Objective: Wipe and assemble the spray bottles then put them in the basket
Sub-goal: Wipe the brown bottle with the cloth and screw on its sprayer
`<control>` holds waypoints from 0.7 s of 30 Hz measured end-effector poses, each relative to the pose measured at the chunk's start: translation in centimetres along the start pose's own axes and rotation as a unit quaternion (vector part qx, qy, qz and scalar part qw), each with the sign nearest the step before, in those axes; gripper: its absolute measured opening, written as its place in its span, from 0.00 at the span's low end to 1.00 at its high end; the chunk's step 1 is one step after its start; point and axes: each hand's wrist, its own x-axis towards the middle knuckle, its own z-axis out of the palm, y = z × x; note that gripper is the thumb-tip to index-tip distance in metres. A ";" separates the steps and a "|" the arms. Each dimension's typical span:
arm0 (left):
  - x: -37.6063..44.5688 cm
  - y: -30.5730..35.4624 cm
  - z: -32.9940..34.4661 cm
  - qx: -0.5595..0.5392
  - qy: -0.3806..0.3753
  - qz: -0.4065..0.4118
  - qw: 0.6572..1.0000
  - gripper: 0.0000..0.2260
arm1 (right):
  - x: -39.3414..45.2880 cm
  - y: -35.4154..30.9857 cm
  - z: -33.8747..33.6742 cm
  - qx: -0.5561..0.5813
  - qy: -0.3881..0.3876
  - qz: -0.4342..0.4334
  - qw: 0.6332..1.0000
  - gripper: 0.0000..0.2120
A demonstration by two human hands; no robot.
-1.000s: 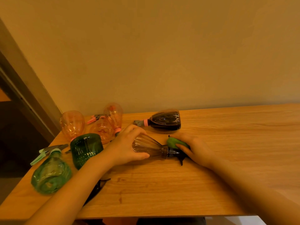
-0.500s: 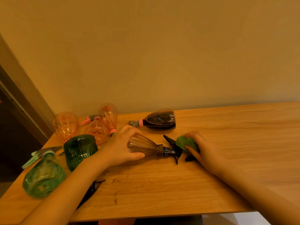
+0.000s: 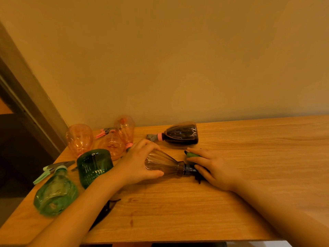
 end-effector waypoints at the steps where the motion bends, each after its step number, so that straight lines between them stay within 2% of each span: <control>1: 0.0 0.0 0.0 -0.001 -0.001 0.001 1.000 0.29 | -0.3 0.2 -0.2 0.006 -0.006 0.006 1.000 0.22; 11: 0.0 0.0 -0.1 0.007 -0.009 0.008 1.000 0.29 | -2.3 1.3 -1.0 0.068 0.032 0.073 0.995 0.19; 15: -0.2 0.0 -0.1 0.013 -0.006 0.014 1.000 0.29 | -0.1 -0.5 -0.4 0.073 0.067 0.052 0.994 0.18; 21: -0.6 0.0 0.0 0.007 0.001 0.013 1.000 0.32 | 2.1 -1.2 0.6 0.032 0.021 0.014 0.999 0.15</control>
